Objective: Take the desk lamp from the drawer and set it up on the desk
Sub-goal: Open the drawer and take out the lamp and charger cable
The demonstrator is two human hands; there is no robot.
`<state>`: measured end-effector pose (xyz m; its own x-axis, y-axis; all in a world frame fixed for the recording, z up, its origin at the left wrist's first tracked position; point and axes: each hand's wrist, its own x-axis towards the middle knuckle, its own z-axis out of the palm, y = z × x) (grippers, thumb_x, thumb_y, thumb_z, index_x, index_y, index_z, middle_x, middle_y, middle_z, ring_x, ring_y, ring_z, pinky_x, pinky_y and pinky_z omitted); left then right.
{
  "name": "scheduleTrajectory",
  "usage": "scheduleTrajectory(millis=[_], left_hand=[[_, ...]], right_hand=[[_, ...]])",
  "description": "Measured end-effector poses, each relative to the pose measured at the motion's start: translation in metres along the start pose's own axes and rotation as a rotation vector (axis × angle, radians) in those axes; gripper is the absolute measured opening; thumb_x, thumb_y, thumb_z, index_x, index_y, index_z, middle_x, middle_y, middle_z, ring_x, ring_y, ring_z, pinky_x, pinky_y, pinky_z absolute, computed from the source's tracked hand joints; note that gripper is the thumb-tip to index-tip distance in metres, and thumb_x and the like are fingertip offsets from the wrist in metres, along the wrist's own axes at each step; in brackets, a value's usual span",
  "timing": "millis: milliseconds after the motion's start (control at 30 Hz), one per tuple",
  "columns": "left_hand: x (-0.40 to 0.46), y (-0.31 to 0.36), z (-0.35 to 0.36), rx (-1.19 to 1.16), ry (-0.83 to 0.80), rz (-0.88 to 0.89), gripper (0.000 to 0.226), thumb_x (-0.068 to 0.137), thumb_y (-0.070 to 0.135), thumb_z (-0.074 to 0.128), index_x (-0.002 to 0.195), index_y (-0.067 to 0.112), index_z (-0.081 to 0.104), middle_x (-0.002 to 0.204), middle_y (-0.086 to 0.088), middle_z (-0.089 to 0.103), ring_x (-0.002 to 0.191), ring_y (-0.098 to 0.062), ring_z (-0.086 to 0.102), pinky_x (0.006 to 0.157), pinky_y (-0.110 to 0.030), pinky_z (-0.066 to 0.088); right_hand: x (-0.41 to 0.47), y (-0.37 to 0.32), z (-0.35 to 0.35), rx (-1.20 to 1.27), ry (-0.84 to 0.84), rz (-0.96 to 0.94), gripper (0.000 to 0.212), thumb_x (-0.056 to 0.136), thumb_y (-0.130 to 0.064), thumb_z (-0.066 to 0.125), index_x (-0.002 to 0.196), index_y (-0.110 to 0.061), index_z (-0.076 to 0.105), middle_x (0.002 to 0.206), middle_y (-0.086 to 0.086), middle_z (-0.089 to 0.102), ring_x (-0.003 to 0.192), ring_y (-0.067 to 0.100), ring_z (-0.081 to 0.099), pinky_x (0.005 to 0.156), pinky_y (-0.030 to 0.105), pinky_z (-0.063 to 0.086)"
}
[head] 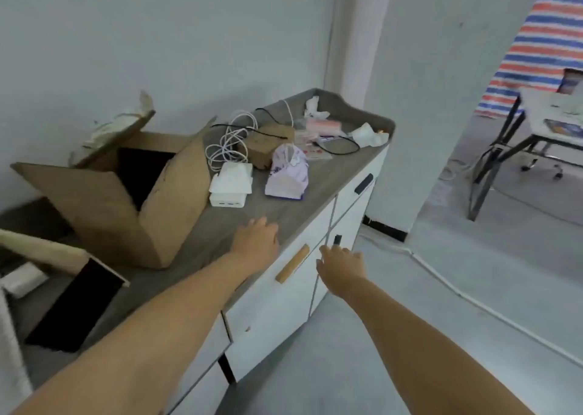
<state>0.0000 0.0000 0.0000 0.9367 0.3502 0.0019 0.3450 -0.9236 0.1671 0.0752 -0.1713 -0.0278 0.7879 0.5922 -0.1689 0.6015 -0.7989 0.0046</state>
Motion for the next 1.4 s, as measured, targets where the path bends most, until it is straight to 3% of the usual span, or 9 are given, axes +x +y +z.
scheduleTrajectory(millis=[233,300,400,500,667,833,1100,1200,1400], left_hand=[[0.019,-0.051,0.024,-0.010,0.106,-0.010,0.036,0.096,0.030,0.041,0.129,0.017,0.048,0.131,-0.007,0.049,0.122,-0.025,0.044,0.101,-0.040,0.038],[0.021,-0.053,0.031,-0.066,0.146,0.022,0.037,0.096,0.030,0.040,0.131,0.017,0.047,0.137,-0.006,0.046,0.128,-0.023,0.041,0.107,-0.040,0.032],[0.024,-0.055,0.034,-0.100,0.162,0.040,0.040,0.097,0.029,0.039,0.134,0.017,0.046,0.143,-0.006,0.043,0.134,-0.023,0.036,0.113,-0.042,0.026],[0.025,-0.056,0.036,-0.098,0.160,0.047,0.040,0.097,0.029,0.039,0.134,0.016,0.045,0.144,-0.007,0.042,0.135,-0.023,0.035,0.114,-0.043,0.025],[0.025,-0.057,0.035,-0.112,0.180,0.038,0.040,0.094,0.028,0.039,0.131,0.016,0.049,0.141,-0.007,0.046,0.132,-0.024,0.039,0.112,-0.044,0.028],[0.025,-0.057,0.034,-0.105,0.168,0.027,0.039,0.095,0.025,0.041,0.132,0.015,0.048,0.141,-0.007,0.046,0.133,-0.024,0.039,0.114,-0.044,0.026],[0.023,-0.055,0.033,-0.089,0.162,0.013,0.039,0.096,0.022,0.042,0.134,0.014,0.047,0.142,-0.008,0.046,0.133,-0.026,0.039,0.113,-0.044,0.027],[0.023,-0.054,0.034,-0.082,0.158,0.011,0.039,0.096,0.021,0.042,0.134,0.013,0.048,0.142,-0.008,0.046,0.133,-0.027,0.040,0.113,-0.044,0.027],[0.024,-0.054,0.034,-0.077,0.157,0.010,0.040,0.095,0.019,0.043,0.134,0.012,0.048,0.142,-0.009,0.046,0.132,-0.028,0.040,0.112,-0.046,0.030]], right_hand=[[0.040,-0.051,0.043,0.406,-0.206,0.190,0.060,0.097,-0.018,0.034,0.151,-0.016,0.009,0.130,0.013,0.052,0.115,0.030,0.053,0.093,0.042,0.045],[0.051,-0.060,0.047,0.723,-0.189,0.309,0.056,0.098,-0.017,0.034,0.149,-0.012,0.013,0.127,0.017,0.054,0.111,0.033,0.056,0.086,0.038,0.046],[0.064,-0.072,0.043,1.254,-0.149,0.636,0.045,0.100,-0.030,0.025,0.141,-0.013,0.029,0.107,0.014,0.056,0.099,0.034,0.054,0.096,0.045,0.047],[0.069,-0.080,0.047,1.446,-0.209,0.775,0.051,0.098,-0.043,0.015,0.144,-0.021,0.021,0.100,0.010,0.053,0.091,0.031,0.056,0.087,0.053,0.054],[0.069,-0.071,0.045,1.538,-0.284,0.839,0.052,0.102,-0.042,0.017,0.148,-0.019,0.025,0.118,0.016,0.055,0.116,0.034,0.055,0.082,0.046,0.055],[0.050,-0.053,0.053,1.439,-0.274,0.736,0.054,0.101,-0.041,0.017,0.150,-0.029,-0.002,0.120,0.011,0.047,0.108,0.035,0.053,0.085,0.056,0.054],[-0.009,0.020,0.088,1.392,-0.151,0.715,0.046,0.100,-0.037,0.024,0.145,-0.030,0.016,0.112,0.012,0.056,0.083,0.030,0.058,0.068,0.048,0.058],[-0.024,0.041,0.106,1.424,-0.173,0.757,0.048,0.096,-0.044,0.030,0.142,-0.036,0.020,0.112,0.015,0.063,0.085,0.034,0.065,0.070,0.054,0.060],[-0.041,0.046,0.108,1.473,-0.172,0.693,0.040,0.099,-0.029,0.033,0.139,-0.029,0.029,0.091,0.008,0.067,0.071,0.026,0.066,0.056,0.036,0.058]])
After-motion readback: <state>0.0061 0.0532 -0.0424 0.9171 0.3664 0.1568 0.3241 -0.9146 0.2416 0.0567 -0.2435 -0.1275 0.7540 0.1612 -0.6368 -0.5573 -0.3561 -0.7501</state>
